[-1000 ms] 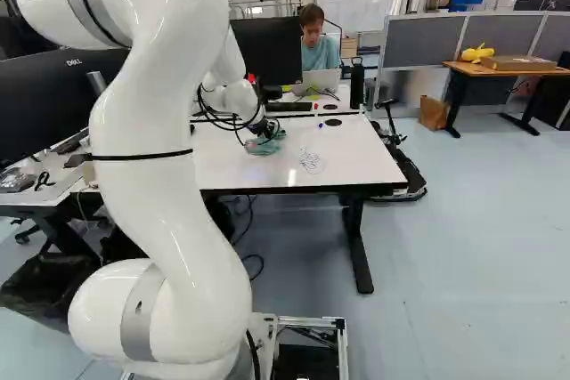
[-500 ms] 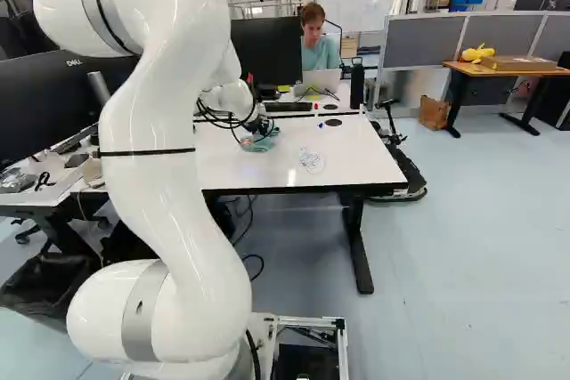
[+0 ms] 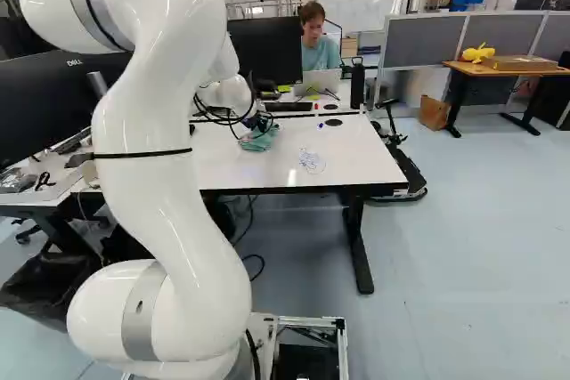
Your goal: Clean the table with the green towel
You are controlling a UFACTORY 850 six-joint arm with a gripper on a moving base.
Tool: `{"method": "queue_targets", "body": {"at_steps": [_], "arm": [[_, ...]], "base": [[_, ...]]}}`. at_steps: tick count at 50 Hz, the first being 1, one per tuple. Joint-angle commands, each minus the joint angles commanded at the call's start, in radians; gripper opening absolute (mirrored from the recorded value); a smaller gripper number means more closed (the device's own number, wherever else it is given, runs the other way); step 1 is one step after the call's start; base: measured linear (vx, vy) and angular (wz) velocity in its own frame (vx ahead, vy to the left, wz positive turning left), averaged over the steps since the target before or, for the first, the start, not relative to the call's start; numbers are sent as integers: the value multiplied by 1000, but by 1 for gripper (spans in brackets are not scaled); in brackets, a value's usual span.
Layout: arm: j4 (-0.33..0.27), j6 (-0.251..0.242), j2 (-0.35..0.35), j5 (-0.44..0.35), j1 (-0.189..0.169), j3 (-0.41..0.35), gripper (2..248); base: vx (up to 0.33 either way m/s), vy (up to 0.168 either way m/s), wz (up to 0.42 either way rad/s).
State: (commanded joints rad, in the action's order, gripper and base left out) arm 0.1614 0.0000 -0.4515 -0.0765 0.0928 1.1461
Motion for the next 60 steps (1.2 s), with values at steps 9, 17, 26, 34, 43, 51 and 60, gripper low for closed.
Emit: {"method": "queue_targets", "body": {"at_steps": [9,17,26,34,43,51,60], "arm": [[0,0,22,0,0,-5,46],[0,0,44,0,0,-12,46],[0,0,74,0,1,-38,46],[0,0,106,0,5,-77,46],[0,0,146,0,11,-125,46],[0,0,181,0,17,-167,46],[0,0,222,0,24,-214,46]], "base": [[0,0,0],[0,0,0],[0,0,0],[0,0,0],[0,0,0],[0,0,0],[0,0,0]]}}
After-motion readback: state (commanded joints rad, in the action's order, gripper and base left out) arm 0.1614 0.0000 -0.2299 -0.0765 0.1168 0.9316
